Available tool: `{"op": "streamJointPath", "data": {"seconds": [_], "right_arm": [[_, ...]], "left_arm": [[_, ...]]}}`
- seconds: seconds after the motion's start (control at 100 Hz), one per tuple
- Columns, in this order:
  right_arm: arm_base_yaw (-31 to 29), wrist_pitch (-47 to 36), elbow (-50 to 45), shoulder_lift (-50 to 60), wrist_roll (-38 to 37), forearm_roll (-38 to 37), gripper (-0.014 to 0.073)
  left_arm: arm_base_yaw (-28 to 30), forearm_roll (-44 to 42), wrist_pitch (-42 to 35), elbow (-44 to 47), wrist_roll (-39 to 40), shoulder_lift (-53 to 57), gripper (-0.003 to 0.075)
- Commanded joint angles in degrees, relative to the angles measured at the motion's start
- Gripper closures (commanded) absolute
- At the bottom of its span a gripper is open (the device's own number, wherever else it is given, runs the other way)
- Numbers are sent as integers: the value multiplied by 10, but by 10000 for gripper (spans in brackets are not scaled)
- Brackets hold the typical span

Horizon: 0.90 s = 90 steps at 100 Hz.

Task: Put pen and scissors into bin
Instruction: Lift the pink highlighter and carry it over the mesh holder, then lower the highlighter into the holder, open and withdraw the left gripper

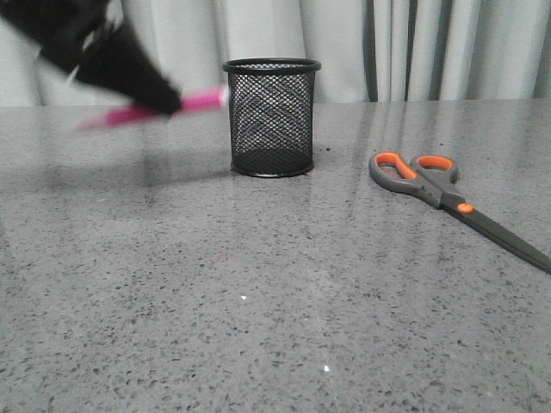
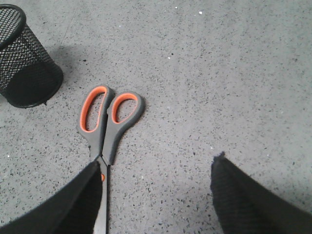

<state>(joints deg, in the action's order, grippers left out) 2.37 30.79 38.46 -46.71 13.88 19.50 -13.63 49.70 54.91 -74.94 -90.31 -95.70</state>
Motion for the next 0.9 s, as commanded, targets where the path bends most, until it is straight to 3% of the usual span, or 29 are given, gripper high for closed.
{"op": "streamJointPath", "data": {"seconds": [0.0, 0.13, 0.27, 0.43, 0.57, 0.89], "right_arm": [[1, -25, 21, -1, 7, 4, 162], [1, -20, 21, -1, 7, 4, 162], [1, -20, 21, -1, 7, 4, 162], [1, -20, 21, -1, 7, 4, 162], [1, -20, 21, -1, 7, 4, 162], [1, -20, 21, -1, 7, 4, 162]], "left_arm": [[-4, 141, -35, -34, 7, 52, 740], [-8, 359, -56, -39, -53, 62, 740], [-52, 474, -87, -39, -118, 40, 740], [-113, 504, -192, -41, -176, -4, 739], [-130, 546, -194, -43, -235, -40, 739], [-129, 548, -193, -43, -235, -80, 736]]}}
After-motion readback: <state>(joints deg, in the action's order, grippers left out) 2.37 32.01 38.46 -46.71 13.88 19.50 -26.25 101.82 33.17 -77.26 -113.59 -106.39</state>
